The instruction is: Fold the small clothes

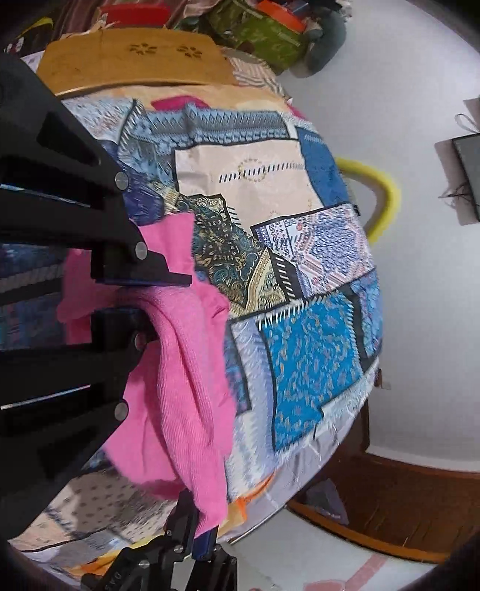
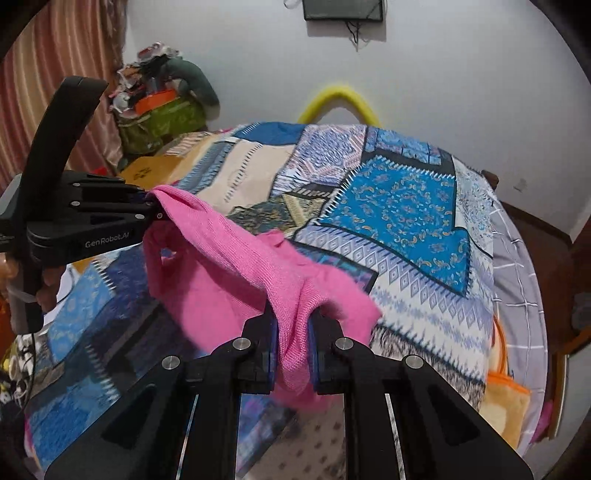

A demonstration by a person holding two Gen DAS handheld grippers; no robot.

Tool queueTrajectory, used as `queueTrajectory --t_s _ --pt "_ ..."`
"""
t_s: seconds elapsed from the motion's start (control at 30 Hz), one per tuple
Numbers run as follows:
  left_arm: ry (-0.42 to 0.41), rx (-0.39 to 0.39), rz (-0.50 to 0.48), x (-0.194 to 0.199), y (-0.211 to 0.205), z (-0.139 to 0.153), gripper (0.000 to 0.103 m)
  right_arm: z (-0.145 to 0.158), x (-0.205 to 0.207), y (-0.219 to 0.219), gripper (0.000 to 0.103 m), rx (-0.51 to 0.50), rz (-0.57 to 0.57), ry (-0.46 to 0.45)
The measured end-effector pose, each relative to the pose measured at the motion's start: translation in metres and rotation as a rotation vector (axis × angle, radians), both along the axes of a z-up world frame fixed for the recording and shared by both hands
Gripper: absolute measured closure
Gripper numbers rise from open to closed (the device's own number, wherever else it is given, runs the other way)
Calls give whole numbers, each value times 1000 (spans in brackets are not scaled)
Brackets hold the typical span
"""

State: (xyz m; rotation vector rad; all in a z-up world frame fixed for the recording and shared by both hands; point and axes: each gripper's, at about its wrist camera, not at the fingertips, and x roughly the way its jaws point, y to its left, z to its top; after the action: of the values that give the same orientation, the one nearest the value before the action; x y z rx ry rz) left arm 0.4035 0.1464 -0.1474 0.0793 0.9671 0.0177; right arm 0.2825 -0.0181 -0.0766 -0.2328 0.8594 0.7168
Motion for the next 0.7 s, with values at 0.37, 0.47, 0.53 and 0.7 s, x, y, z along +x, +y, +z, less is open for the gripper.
queueTrajectory --t_s 0.37,0.47,0.53,0.7 --pt "76 61 104 55 43 -30 54 -26 71 -3 70 -15 -136 77" --pt "33 -12 177 48 65 -19 32 -19 69 -16 48 23 -168 79" --pt "38 -67 211 41 77 -18 29 -18 66 -22 45 46 -177 97" --pt "127 -204 271 24 97 -40 25 -32 53 -34 36 71 -175 192"
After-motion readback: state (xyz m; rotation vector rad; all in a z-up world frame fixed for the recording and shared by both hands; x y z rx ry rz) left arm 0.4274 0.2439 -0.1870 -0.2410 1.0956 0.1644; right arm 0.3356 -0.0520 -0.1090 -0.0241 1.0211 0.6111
